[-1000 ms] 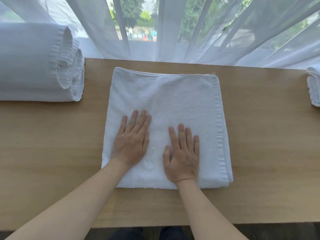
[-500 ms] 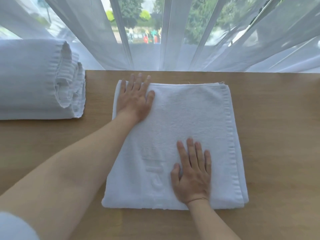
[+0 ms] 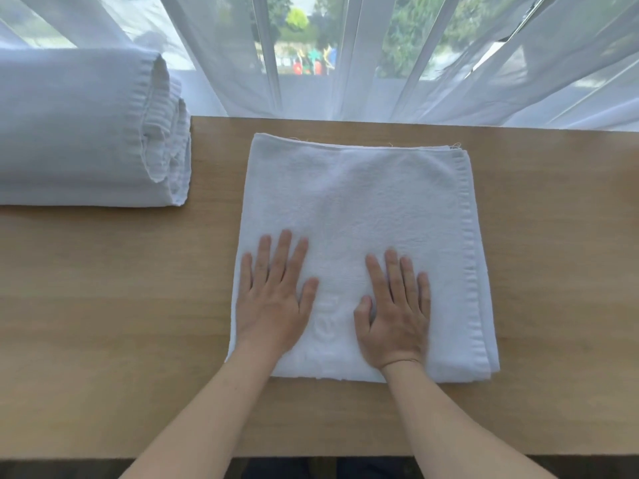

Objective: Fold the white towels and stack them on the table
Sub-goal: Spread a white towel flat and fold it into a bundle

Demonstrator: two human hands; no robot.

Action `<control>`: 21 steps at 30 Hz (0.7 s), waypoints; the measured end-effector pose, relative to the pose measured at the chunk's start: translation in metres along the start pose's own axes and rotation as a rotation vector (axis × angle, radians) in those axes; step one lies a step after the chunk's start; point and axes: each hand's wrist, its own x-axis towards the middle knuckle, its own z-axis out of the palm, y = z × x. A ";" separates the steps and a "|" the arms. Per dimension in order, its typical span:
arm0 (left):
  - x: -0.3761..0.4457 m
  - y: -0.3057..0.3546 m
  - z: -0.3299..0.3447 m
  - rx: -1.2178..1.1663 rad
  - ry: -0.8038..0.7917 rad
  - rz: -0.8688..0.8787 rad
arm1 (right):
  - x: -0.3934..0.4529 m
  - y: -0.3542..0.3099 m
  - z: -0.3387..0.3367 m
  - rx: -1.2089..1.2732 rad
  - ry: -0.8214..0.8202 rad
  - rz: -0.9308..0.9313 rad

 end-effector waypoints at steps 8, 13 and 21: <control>0.019 0.001 0.001 0.024 0.035 0.014 | 0.000 0.001 0.004 0.024 0.036 0.020; -0.012 -0.018 -0.003 0.120 -0.118 0.292 | -0.002 -0.005 -0.004 0.008 -0.016 0.055; -0.094 -0.070 -0.007 -0.012 0.005 0.450 | -0.034 -0.013 -0.020 -0.010 -0.231 0.148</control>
